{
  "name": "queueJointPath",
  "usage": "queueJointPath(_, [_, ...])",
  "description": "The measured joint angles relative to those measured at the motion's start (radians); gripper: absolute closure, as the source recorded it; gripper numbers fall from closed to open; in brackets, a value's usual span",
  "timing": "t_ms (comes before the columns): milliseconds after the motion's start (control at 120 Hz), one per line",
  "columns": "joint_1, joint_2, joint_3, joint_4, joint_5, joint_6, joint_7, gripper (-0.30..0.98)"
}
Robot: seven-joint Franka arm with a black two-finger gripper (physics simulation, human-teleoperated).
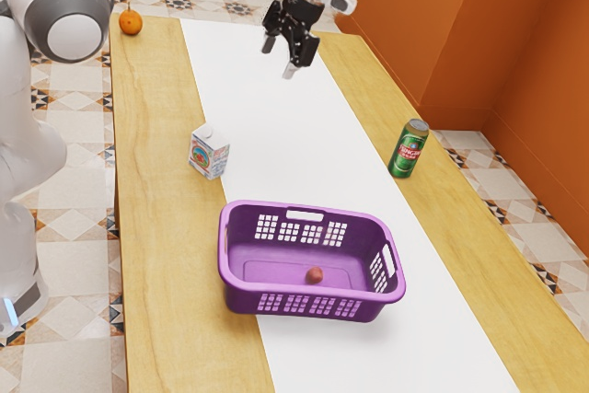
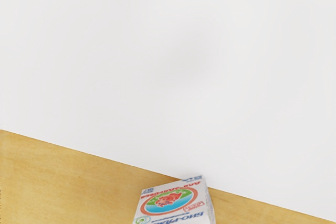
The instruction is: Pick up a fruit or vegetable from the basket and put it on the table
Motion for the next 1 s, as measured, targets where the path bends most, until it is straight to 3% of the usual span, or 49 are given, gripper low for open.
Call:
queueJointPath(217, [0.032,0.025,-0.005,0.007,-0.014,0.157,0.017,0.0])
queueJointPath(308, [0.312,0.097,-0.194,0.164,-0.063,0.155,0.027,0.0])
queueJointPath(358, [0.377,0.088,-0.264,0.293,-0.086,0.115,0.026,0.0])
queueJointPath(500, [0.148,0.08,-0.325,0.339,-0.101,-0.032,-0.029,0.0])
queueJointPath(692, [0.129,0.078,-0.325,0.325,-0.114,-0.094,-0.09,0.0])
queueJointPath(783, [0.049,-0.022,-0.325,0.165,-0.108,-0.076,-0.124,0.0])
queueJointPath(850, [0.002,-0.115,-0.328,0.032,-0.055,-0.038,-0.156,0.0])
queueJointPath(1000, [-0.013,-0.159,-0.331,-0.154,0.009,0.07,-0.218,0.01])
